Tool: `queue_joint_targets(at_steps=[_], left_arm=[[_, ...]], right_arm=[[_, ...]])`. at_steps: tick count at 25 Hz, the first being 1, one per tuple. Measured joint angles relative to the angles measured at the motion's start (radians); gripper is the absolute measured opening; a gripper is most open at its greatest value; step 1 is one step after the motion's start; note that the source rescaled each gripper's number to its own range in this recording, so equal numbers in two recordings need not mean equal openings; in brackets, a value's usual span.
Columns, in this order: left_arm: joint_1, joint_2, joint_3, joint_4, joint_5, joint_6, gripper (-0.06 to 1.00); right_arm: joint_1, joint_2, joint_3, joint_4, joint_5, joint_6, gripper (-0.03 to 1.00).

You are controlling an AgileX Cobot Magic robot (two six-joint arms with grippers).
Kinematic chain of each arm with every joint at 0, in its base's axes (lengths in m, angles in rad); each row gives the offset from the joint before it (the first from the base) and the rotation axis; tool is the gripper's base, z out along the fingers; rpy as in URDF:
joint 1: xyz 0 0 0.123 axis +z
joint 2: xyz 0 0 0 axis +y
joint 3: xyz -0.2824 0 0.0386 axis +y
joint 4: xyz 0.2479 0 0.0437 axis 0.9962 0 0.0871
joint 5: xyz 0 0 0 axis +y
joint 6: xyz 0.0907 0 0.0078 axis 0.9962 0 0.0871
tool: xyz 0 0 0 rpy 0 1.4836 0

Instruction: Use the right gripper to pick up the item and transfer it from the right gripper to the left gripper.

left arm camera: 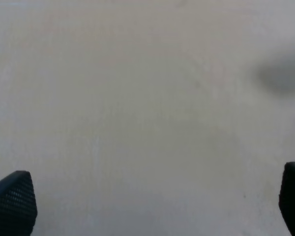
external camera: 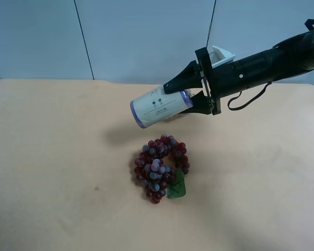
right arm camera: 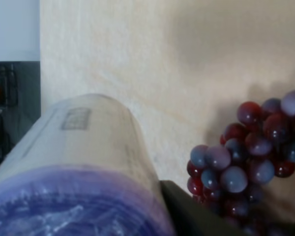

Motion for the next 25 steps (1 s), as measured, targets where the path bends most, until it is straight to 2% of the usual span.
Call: queue_joint_targets(at_steps=[4,9,11,15,19,23,25], left_arm=[[0.0,0.034,-0.019,-0.028,-0.02,-0.007,1.0],[0.0,0.226,-0.071,-0.162,-0.07,-0.006,1.0],[0.0,0.326,-0.072,-0.218,-0.079,0.03,1.0],[0.0,0.519,-0.072,-0.366,-0.128,0.189,1.0],[0.0,0.719,-0.072,-0.625,-0.174,0.414,1.0],[0.0,0.91,-0.072,-0.895,-0.173,0.668,1.0],[0.0,0.999,-0.072,-0.999,-0.166,0.789,1.0]], right_arm=[[0.0,0.0,0.0,-0.011,0.0,-0.001,0.01],[0.0,0.0,0.0,-0.016,0.0,-0.001,0.01],[0.0,0.0,0.0,-0.016,0.0,-0.001,0.01],[0.0,0.0,0.0,-0.016,0.0,-0.001,0.01],[0.0,0.0,0.0,-0.016,0.0,-0.002,0.01],[0.0,0.0,0.0,-0.016,0.0,-0.008,0.01],[0.0,0.0,0.0,-0.017,0.0,-0.008,0.01]])
